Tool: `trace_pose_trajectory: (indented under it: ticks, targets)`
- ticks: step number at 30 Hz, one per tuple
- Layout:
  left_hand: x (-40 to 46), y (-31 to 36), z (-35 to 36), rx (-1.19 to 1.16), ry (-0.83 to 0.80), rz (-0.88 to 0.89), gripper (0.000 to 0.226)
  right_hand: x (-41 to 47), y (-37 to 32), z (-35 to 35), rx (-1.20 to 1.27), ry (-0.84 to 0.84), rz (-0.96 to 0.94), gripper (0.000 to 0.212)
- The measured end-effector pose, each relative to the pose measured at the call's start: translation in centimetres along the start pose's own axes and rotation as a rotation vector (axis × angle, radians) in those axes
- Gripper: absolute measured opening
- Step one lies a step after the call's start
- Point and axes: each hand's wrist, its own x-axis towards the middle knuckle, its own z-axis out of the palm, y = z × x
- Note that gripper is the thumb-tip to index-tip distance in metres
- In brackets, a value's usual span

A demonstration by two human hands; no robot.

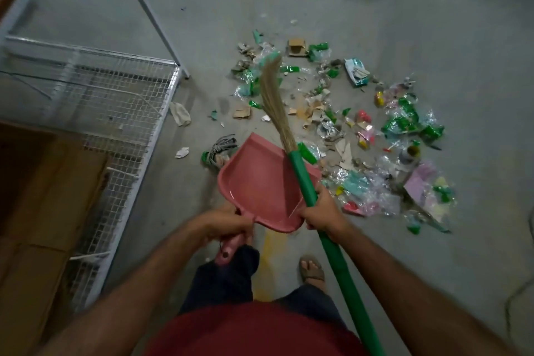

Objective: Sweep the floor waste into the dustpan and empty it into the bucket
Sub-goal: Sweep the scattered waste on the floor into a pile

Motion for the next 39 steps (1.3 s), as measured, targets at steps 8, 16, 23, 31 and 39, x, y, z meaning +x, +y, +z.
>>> trace_pose_trajectory:
  ticks: [8,16,23,31,39]
  targets:
    - [8.3,-5.3,-10.2,0.216,0.450,-0.032,0.052,4.9,-0.1,0.4,-0.657,0.183,-0.083,0.035]
    - [14.5,-12.0,-14.9,0.002,0.607,-0.098,0.016,8.5,12.0,2.1,-1.088,-0.022,0.113,0.040]
    - [25.1,-13.9,-8.7,0.093,0.482,-0.127,0.031,14.3,20.9,2.8,-1.202,-0.042,0.306,0.040]
    - [32.4,-12.8,-1.1,0.066,0.466,-0.055,0.018,19.8,26.9,-3.8,-1.190,0.213,0.258,0.041]
    - [34.3,-8.9,1.9,0.066,0.520,-0.045,0.019,18.8,29.0,-8.4,-0.815,0.353,0.245,0.043]
